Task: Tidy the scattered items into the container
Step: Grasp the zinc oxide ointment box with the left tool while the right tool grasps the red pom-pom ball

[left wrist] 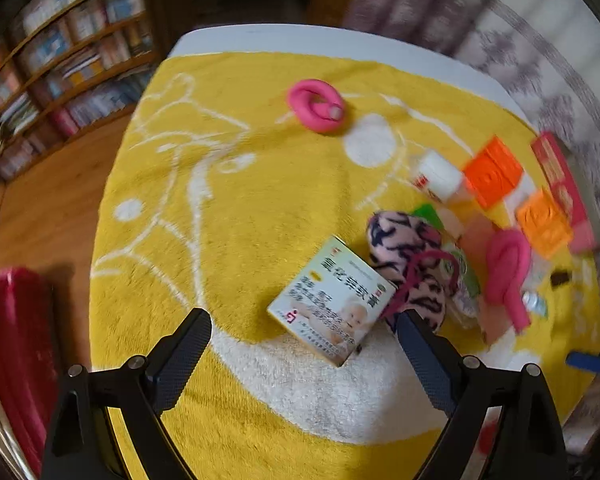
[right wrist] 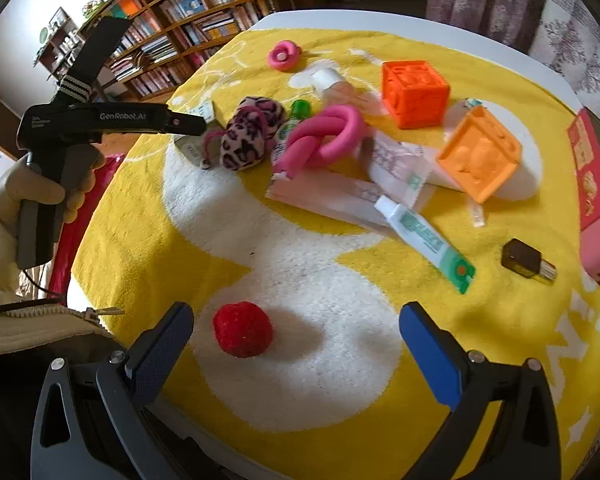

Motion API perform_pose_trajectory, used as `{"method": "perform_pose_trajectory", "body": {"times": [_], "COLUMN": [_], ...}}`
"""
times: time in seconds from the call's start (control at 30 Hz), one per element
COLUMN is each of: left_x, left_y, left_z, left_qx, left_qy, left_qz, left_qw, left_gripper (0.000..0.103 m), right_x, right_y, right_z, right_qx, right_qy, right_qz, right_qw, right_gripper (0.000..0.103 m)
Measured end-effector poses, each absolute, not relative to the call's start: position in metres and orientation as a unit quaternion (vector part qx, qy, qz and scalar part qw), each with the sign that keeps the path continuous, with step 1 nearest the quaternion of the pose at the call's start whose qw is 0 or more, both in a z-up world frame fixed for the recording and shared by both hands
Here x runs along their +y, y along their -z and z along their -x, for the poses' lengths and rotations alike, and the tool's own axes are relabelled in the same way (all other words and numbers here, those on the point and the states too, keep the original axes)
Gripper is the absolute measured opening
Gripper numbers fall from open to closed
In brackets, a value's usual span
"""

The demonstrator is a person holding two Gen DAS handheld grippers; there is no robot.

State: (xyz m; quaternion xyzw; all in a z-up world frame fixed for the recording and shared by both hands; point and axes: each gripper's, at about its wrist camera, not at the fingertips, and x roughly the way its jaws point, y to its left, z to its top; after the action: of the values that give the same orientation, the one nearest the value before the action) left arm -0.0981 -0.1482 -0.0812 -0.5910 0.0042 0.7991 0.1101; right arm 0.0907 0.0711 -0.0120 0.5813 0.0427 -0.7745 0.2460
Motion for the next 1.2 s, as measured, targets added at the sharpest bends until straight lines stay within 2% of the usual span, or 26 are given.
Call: {"method": "perform_pose_trajectory", "body": {"times": [0.03,0.1,0.13,0.23,0.3,0.43,0.53,0.6,0.7,1.2], "left_x": [-0.145,-0.141,-0.14,-0.137,-0.132,-0.127,-0.131,-0.134,-0.138,-0.155], "left_y": [0.083,0.089,0.091,0.1,0.104,0.106,0.104,0.1,0.091,0.034], "left_z": [0.098,0.098,0.099,0.102,0.104,0.105,0.106,0.104,0.098,0.072], "left_qx": [0.016,0.038,0.042,0.048,0.056,0.057,0.033,0.021,0.015,-0.051], "left_qy": [-0.799,-0.796,-0.794,-0.789,-0.787,-0.786,-0.787,-0.792,-0.801,-0.817], "left_qz": [0.59,0.593,0.595,0.601,0.602,0.603,0.605,0.6,0.591,0.569], "left_qw": [0.115,0.117,0.119,0.122,0.127,0.123,0.115,0.108,0.092,0.078], "left_gripper": [0.09,0.073,0.07,0.068,0.059,0.055,0.048,0.048,0.047,0.047], "right_x": [0.07,0.067,0.065,0.062,0.061,0.06,0.057,0.055,0.053,0.03], "right_y": [0.013,0.015,0.015,0.017,0.018,0.022,0.025,0.029,0.034,0.048], "right_z": [-0.091,-0.09,-0.09,-0.093,-0.094,-0.094,-0.093,-0.094,-0.093,-0.089], "right_qx": [0.043,0.044,0.046,0.052,0.055,0.057,0.059,0.063,0.063,0.09], "right_qy": [0.773,0.771,0.77,0.768,0.766,0.761,0.755,0.749,0.739,0.711], "right_qz": [-0.582,-0.583,-0.583,-0.582,-0.583,-0.588,-0.594,-0.6,-0.608,-0.612], "right_qw": [0.249,0.254,0.256,0.263,0.267,0.268,0.272,0.275,0.282,0.334], "right_gripper": [0.103,0.101,0.101,0.1,0.098,0.093,0.082,0.069,0.061,0.059]}}
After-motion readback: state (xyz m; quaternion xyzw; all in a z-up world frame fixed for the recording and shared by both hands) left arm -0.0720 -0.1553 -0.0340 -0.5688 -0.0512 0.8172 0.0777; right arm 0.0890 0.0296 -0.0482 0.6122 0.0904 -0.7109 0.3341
